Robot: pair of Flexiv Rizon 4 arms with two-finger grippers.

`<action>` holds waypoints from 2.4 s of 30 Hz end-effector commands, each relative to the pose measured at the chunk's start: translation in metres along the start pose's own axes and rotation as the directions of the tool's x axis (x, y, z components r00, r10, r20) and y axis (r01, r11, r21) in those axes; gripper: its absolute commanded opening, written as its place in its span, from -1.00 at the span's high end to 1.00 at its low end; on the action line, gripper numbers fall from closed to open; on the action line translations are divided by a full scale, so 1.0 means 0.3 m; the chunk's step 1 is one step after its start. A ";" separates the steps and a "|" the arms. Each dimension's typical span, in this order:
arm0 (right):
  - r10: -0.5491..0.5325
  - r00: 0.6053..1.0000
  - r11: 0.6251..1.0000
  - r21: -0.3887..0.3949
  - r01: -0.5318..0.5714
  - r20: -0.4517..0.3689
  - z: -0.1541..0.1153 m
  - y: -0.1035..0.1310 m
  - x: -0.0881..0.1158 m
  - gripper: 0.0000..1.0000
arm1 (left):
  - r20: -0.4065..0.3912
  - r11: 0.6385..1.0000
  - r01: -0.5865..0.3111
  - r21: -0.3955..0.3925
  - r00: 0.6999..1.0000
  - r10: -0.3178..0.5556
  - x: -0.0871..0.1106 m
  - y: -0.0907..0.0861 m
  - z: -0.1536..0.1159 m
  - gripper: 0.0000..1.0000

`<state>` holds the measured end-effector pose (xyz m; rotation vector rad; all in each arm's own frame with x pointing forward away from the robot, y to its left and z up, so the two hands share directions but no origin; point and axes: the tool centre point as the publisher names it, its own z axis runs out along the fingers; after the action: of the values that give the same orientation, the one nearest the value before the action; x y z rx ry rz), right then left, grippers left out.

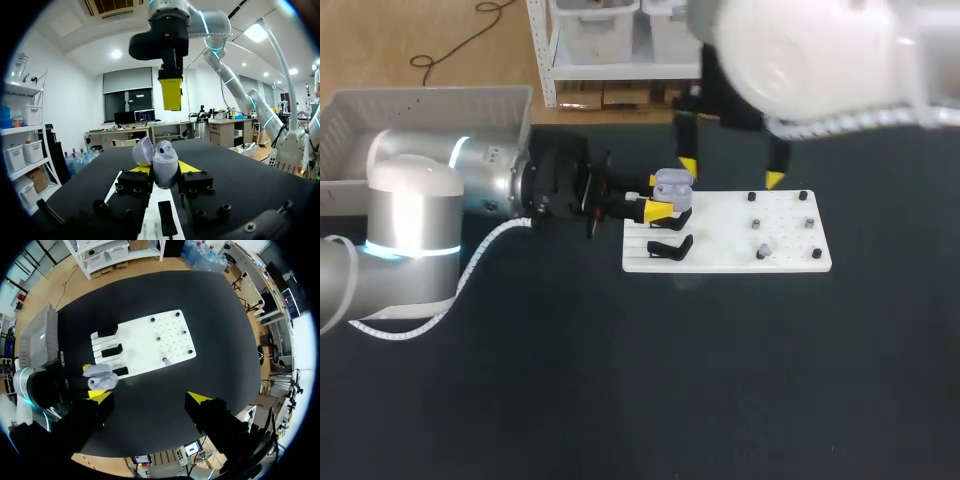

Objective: Pick up each earbud case from the left stands, insert the matching earbuds, close the lid, and place the case in the box.

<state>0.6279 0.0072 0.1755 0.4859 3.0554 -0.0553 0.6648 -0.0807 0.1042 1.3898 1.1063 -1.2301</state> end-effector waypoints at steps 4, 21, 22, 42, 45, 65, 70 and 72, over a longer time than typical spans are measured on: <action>0.014 0.985 0.956 -0.291 0.038 0.174 0.050 -0.188 0.041 -0.60 | -0.001 1.000 -0.001 -0.006 1.000 0.001 -0.002 -0.006 0.000 1.00; -0.095 0.986 0.981 -0.154 0.116 0.135 0.264 -0.174 -0.005 -0.29 | -0.001 1.000 -0.001 -0.006 1.000 0.001 -0.002 -0.006 0.000 1.00; -0.101 0.986 0.982 -0.147 0.120 0.133 0.275 -0.172 -0.013 -0.28 | -0.001 1.000 -0.001 -0.006 1.000 0.001 -0.002 -0.006 0.000 1.00; -0.130 0.990 0.975 -0.172 0.138 0.059 0.477 -0.163 -0.065 0.01 | -0.001 1.000 -0.001 -0.006 1.000 0.001 -0.002 -0.006 0.000 1.00; -0.127 0.990 0.974 -0.183 0.135 0.054 0.494 -0.164 -0.069 0.00 | -0.001 1.000 -0.001 -0.006 1.000 0.001 -0.002 -0.006 0.000 1.00; -0.107 0.993 0.965 -0.234 0.118 0.057 0.541 -0.162 -0.085 0.25 | -0.001 1.000 -0.001 -0.006 1.000 0.001 -0.002 -0.006 0.000 1.00; -0.095 0.993 0.967 -0.233 0.107 0.063 0.542 -0.158 -0.093 0.28 | -0.001 1.000 -0.001 -0.006 1.000 0.001 -0.002 -0.006 0.000 1.00; -0.086 0.995 0.965 -0.242 0.098 0.059 0.543 -0.159 -0.096 0.29 | -0.001 1.000 -0.001 -0.006 1.000 0.001 -0.002 -0.006 0.000 1.00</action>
<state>0.6482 -0.0534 0.0167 0.3194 2.9832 0.2972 0.6648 -0.0807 0.1043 1.3898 1.1064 -1.2301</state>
